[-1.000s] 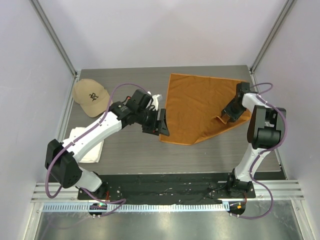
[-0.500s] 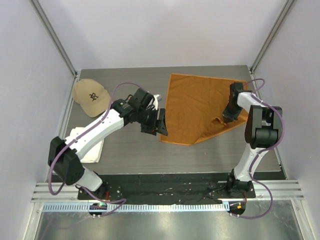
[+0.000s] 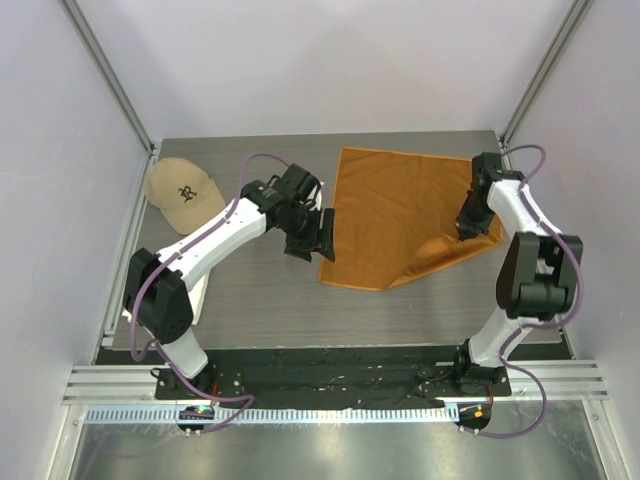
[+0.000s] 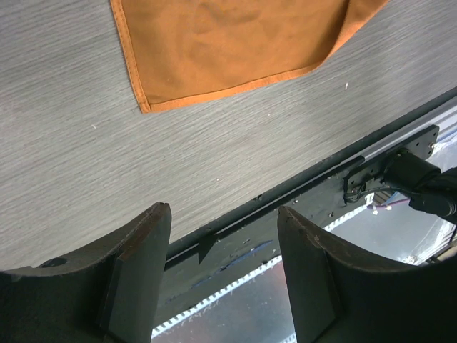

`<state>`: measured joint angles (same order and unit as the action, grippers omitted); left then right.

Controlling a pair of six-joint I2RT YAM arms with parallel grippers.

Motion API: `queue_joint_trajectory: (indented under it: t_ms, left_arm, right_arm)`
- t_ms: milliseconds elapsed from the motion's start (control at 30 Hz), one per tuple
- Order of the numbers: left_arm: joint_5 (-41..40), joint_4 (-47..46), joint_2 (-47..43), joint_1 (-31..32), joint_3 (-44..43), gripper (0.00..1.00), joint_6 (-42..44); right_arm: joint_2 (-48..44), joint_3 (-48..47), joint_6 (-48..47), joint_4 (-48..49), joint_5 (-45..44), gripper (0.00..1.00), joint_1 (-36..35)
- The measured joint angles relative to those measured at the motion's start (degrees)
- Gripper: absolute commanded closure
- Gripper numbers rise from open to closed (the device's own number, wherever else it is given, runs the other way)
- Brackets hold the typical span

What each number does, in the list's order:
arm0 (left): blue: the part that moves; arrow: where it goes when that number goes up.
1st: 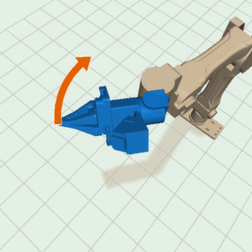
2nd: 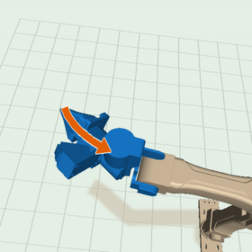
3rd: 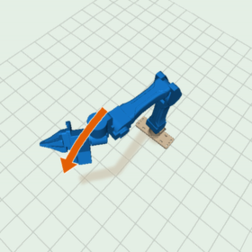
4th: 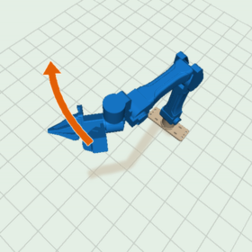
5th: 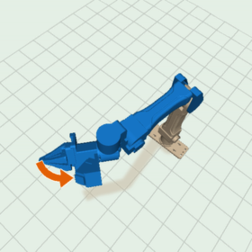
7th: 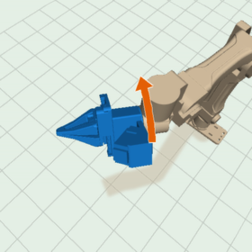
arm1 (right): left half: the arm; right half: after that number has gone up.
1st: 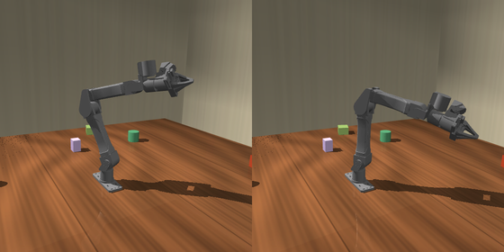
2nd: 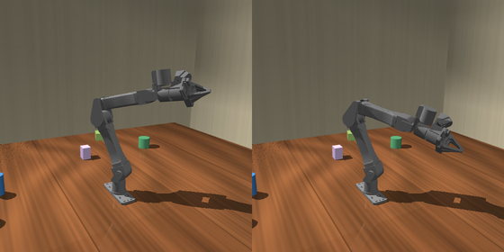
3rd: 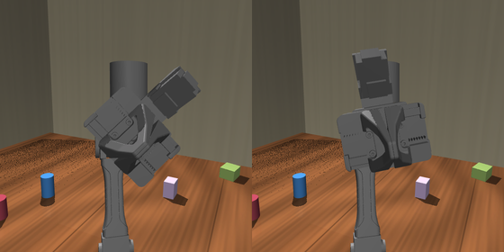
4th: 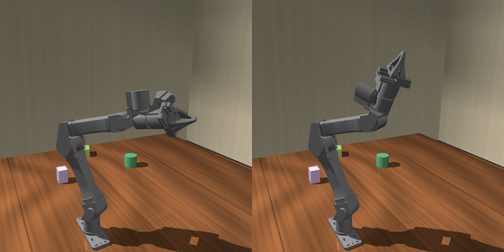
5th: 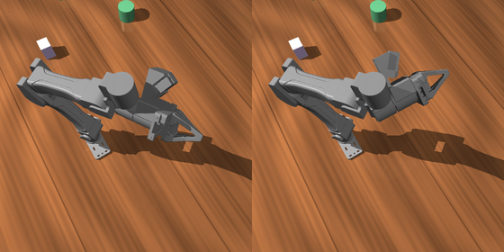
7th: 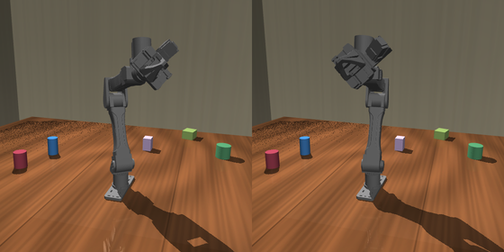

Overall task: Fold the napkin into a case and place the utensils inside
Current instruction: Flatten out the crumpled napkin at the center of the board.

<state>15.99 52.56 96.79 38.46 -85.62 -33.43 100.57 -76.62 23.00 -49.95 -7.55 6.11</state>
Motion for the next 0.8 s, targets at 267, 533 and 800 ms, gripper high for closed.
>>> queue_joint_trajectory:
  t_ms: [267,533,800]
  left_arm:
    - [0.48,-0.85,-0.33,-0.09,2.08,0.34,0.72]
    - [0.46,-2.89,-0.7,-0.35,7.78,0.38,0.22]
    - [-0.07,-5.77,-0.9,-0.35,11.87,0.43,-1.14]
  right_arm:
    - [-15.74,13.11,2.91,-5.92,-0.07,0.75,2.08]
    - [-25.4,27.06,8.52,-11.87,-0.09,0.2,12.46]
    - [-29.66,28.0,8.04,-7.72,5.55,0.68,13.77]
